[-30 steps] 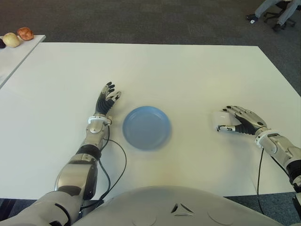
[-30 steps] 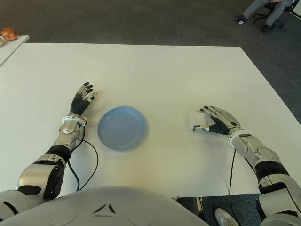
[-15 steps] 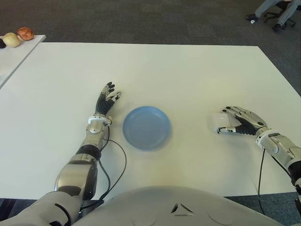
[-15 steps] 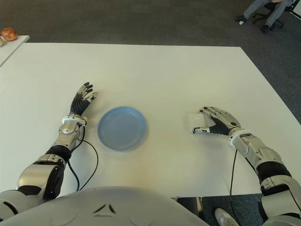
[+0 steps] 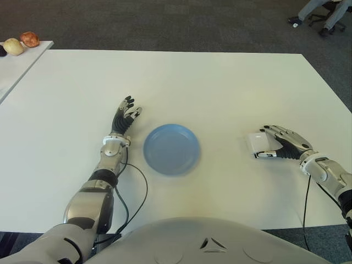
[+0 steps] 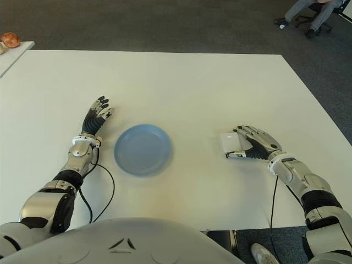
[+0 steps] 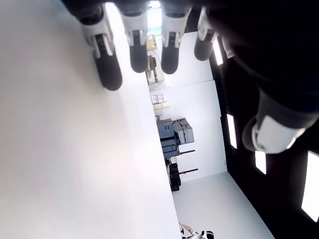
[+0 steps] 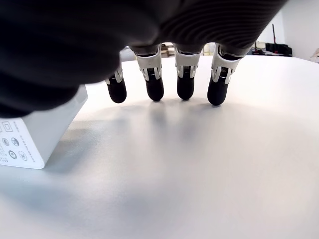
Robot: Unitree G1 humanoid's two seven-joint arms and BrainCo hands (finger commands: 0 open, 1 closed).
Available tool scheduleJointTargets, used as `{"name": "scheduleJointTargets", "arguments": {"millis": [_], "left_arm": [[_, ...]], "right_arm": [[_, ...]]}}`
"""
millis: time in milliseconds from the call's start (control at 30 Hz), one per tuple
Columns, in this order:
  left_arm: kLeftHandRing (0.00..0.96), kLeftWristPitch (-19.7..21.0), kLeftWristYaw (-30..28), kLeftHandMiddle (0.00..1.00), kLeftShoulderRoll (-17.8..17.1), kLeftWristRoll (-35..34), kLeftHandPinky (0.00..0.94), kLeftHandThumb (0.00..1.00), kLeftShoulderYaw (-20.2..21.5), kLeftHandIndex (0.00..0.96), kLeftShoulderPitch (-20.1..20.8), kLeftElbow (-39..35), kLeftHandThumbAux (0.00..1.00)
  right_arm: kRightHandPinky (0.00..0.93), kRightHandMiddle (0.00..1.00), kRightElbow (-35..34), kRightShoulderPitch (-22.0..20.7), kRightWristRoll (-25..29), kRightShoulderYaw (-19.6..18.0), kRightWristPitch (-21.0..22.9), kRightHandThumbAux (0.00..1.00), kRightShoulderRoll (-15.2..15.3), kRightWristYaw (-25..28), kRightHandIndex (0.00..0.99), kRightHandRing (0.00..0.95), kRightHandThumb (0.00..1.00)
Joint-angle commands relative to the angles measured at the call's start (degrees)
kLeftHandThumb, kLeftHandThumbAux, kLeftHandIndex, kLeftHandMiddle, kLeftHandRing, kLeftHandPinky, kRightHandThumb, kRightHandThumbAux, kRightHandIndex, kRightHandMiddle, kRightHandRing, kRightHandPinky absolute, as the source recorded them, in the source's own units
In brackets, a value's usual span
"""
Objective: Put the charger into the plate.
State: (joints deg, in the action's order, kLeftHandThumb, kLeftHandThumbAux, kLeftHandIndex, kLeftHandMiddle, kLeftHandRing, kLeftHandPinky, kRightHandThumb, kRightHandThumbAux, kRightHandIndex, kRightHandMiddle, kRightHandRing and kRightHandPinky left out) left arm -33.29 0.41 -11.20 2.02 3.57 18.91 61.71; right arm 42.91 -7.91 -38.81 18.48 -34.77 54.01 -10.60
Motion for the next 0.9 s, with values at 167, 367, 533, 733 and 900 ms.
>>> {"name": "scheduleJointTargets", "arguments": {"millis": [167, 367, 533, 733, 900], "left_arm": [[0.117, 4.47, -2.02, 0.127, 0.57, 0.59, 0.112, 0.000, -0.66, 0.061, -4.67, 3.14, 0.536], [0.117, 4.48, -2.21, 0.128, 0.54, 0.66, 0.116, 0.000, -0.72, 0.061, -4.64, 3.25, 0.534], [0.116, 4.77, -2.49, 0.125, 0.45, 0.66, 0.112, 0.000, -0.75, 0.059, -4.60, 3.28, 0.535], [0.114, 4.62, -2.44, 0.125, 0.32, 0.89, 0.098, 0.000, -0.92, 0.064, -4.86, 3.08, 0.536], [0.108, 4.54, -2.33, 0.122, 0.32, 0.93, 0.092, 0.000, -0.95, 0.065, -4.99, 2.92, 0.533]], "right_arm": [[0.000, 0.000, 4.29, -1.25, -0.62, 0.94, -4.82, 0.289, -1.50, -1.93, 0.000, 0.000, 0.421], [0.000, 0.000, 6.19, -2.36, -1.83, 1.37, -5.71, 0.338, -1.96, -4.77, 0.000, 0.000, 0.432], [0.048, 0.014, 7.36, -3.08, -2.77, 1.73, -6.08, 0.390, -2.39, -7.62, 0.000, 0.004, 0.452], [0.313, 0.197, 9.36, -3.68, -1.49, 1.28, -7.99, 0.448, -3.51, -9.84, 0.125, 0.236, 0.489], [0.520, 0.456, 10.49, -4.28, -3.13, 1.66, -9.20, 0.473, -3.91, -15.09, 0.359, 0.479, 0.555]]}}
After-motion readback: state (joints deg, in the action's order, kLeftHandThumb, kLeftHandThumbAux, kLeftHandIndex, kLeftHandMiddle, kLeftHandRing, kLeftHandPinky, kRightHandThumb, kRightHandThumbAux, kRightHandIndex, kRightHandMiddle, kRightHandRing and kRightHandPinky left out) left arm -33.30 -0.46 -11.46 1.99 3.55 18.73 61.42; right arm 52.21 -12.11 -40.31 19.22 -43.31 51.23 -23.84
